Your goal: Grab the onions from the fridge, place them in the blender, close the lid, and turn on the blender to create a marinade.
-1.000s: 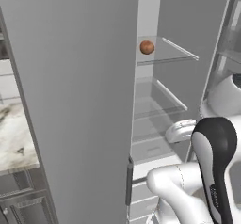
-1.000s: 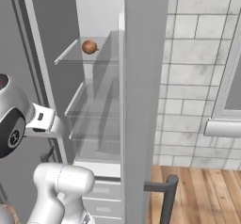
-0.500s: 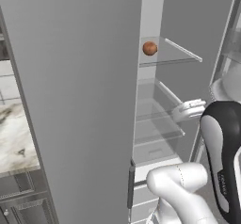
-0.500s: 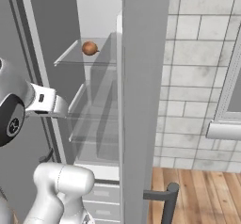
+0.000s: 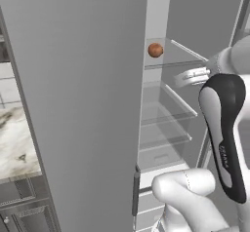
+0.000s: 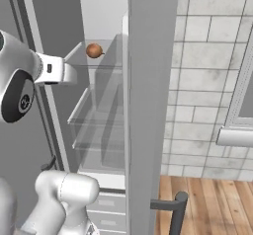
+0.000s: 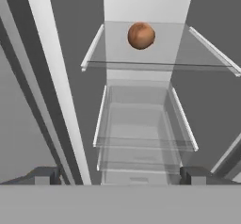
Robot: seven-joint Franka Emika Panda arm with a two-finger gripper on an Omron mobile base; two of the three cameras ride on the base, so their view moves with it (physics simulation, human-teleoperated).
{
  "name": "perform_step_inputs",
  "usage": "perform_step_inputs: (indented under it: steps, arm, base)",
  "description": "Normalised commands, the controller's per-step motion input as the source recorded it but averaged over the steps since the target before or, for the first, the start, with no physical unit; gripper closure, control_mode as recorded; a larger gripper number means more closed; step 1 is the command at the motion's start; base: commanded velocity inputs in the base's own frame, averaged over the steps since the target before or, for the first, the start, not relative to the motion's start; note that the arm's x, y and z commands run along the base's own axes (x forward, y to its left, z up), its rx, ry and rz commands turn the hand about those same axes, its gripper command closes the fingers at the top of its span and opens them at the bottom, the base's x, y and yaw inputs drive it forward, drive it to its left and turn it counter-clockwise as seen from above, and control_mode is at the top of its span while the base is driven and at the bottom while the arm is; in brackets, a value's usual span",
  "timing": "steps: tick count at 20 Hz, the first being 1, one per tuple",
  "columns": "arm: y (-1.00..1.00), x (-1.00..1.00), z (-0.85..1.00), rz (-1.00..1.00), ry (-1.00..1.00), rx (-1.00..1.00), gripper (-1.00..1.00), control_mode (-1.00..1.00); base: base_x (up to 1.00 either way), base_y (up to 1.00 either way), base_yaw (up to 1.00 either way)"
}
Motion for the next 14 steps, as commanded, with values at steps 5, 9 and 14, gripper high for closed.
perform_step_inputs:
  steps: [5,9,14]
  arm:
    - [-0.14,0.56,0.29,0.0,0.0,0.08,-1.0,-1.0]
    - [0.0,0.58,0.17,0.0,0.0,0.05,-1.0,-1.0]
    - [0.0,0.68,0.03,-0.02,0.0,0.04,-1.0,-1.0]
  base:
    - [0.0,0.0,0.0]
    - [0.0,0.0,0.0]
    - [0.0,0.0,0.0]
